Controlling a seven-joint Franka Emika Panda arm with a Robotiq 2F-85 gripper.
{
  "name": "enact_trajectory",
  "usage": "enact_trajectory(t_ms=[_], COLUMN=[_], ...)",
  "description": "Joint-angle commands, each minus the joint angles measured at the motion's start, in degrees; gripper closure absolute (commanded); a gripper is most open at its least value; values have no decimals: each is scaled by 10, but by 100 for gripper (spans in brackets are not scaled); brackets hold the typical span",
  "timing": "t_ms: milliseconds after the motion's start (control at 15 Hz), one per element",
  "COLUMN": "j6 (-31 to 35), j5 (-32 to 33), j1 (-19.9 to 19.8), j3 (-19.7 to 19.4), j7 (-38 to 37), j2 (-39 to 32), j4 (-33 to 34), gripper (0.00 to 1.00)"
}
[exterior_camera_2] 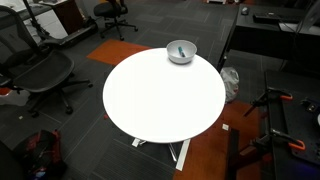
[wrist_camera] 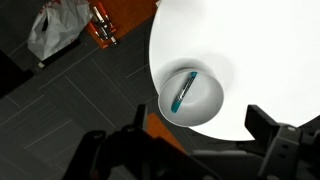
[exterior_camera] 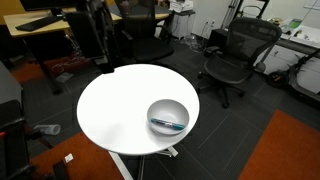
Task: Take the marker from the bowl and put it on the table
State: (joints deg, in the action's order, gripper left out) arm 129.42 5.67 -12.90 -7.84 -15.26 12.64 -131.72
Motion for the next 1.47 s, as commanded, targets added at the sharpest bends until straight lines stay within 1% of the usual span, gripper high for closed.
enact_trajectory(t_ms=[0,333,667,1400], j6=[32,73,93,86], j5=[-29,-48,-71,-131], j1=[4,10,16,12], j3=[-3,-5,-10,-21], j7=[-34,-65,-92,-76], j2=[-60,-135,-210,-370], j4=[34,69,122,245], gripper=[0,0,0,0])
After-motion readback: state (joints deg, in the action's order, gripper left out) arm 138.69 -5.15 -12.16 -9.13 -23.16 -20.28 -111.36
